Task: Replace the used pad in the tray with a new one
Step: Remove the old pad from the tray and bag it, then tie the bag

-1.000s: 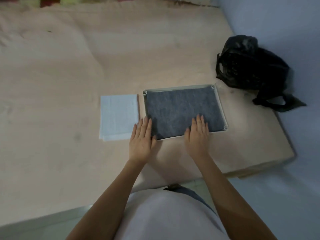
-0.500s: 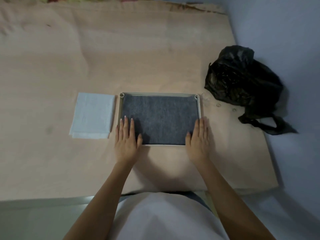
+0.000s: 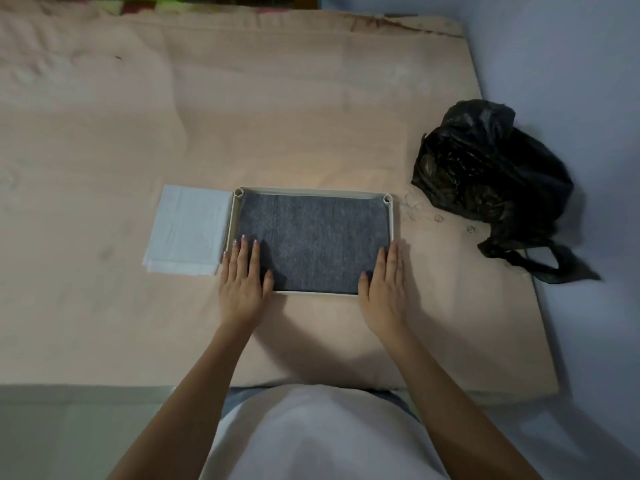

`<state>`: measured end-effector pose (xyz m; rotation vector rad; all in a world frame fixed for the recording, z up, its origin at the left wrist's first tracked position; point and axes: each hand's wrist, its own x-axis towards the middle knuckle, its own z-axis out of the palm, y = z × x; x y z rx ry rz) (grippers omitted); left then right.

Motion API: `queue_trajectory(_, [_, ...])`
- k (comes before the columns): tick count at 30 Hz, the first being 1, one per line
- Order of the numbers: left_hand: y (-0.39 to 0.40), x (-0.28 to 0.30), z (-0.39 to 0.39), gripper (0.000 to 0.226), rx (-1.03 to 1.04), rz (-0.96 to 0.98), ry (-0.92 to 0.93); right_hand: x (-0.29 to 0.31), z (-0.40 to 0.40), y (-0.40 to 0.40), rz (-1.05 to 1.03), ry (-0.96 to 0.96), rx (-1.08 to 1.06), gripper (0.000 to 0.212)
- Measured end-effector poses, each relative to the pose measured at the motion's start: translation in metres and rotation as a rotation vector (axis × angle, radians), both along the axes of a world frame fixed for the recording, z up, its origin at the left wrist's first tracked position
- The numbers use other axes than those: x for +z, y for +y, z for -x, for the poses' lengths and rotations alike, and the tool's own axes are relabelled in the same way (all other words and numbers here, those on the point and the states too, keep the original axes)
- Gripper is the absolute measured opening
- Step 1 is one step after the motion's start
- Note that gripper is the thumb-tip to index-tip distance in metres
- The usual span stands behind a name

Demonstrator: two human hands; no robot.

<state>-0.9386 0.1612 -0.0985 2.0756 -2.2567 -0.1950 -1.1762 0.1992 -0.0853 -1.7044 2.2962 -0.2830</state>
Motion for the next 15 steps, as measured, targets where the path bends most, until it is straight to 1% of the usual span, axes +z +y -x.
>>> queue_trajectory(7, [0.0023, 0.0011, -0.0061, 0.061, -0.014, -0.013, 0.025, 0.0022, -0.0008, 0.0008, -0.042, -0.025, 0.020, 0.059])
queue_trajectory(15, [0.0027, 0.0046, -0.0034, 0.064, -0.037, -0.004, 0.031, 0.0071, -0.0024, 0.0025, 0.010, 0.005, -0.028, 0.052])
